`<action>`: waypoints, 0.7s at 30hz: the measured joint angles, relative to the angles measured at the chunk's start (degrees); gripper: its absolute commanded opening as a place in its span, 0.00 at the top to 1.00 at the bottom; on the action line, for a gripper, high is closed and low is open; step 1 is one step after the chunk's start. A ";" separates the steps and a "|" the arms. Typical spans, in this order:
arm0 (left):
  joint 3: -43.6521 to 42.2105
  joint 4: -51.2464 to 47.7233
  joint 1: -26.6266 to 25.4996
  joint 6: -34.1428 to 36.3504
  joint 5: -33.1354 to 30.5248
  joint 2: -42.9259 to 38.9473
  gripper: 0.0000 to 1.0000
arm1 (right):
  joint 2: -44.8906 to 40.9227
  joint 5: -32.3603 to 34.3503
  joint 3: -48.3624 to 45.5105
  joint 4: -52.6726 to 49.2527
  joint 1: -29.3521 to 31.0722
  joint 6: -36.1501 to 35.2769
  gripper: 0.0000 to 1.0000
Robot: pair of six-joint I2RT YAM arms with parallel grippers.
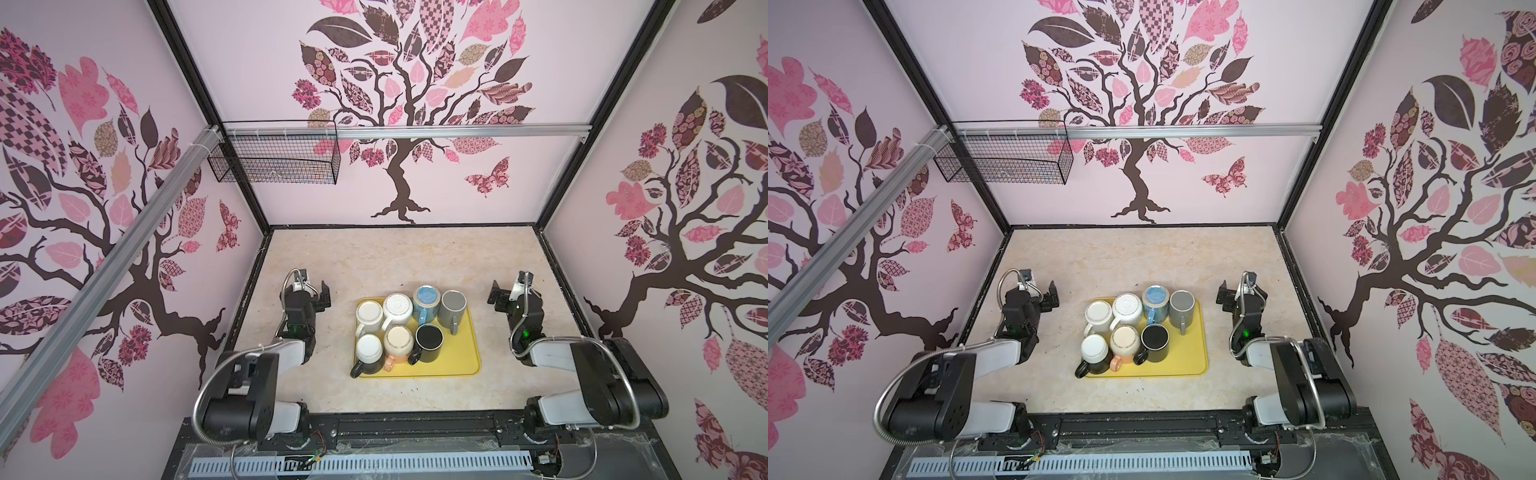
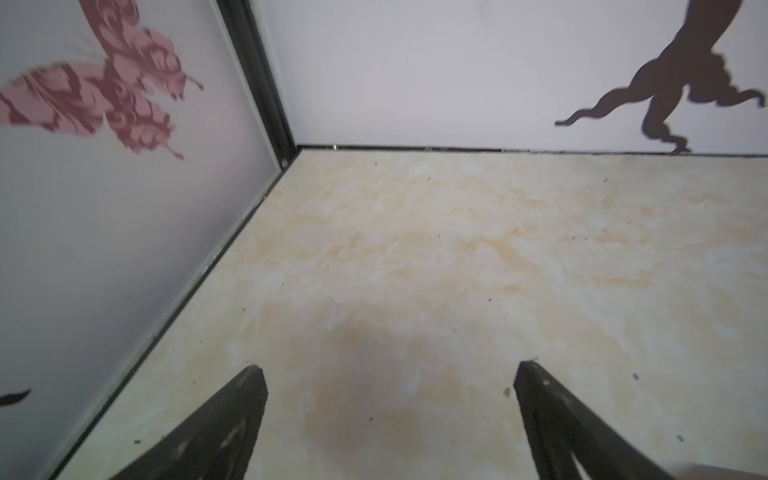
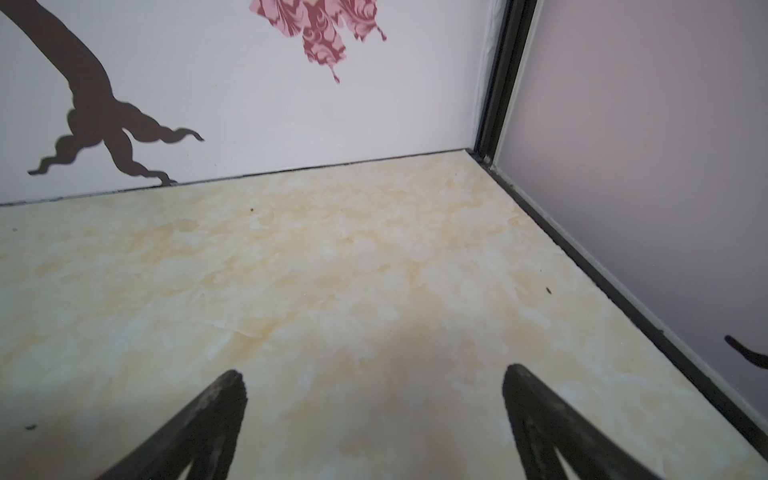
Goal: Turn the mug right side up
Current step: 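Move both grippers toward the tray, left over the black mug nearest robot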
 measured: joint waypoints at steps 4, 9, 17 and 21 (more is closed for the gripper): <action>0.74 -6.05 -3.30 -4.33 -3.48 -11.74 0.04 | -4.39 1.49 9.51 -14.91 4.11 5.51 0.00; 6.23 -23.93 -9.84 -15.58 -5.33 -20.26 0.04 | -11.02 -1.03 14.84 -29.27 6.58 13.18 0.00; 7.41 -48.63 -24.11 -25.55 0.42 -38.27 0.04 | -19.93 -5.22 18.93 -47.89 13.84 20.28 0.03; 6.54 -58.60 -37.73 -28.52 -1.90 -44.83 0.04 | -25.44 -4.04 17.53 -52.72 24.09 20.68 0.16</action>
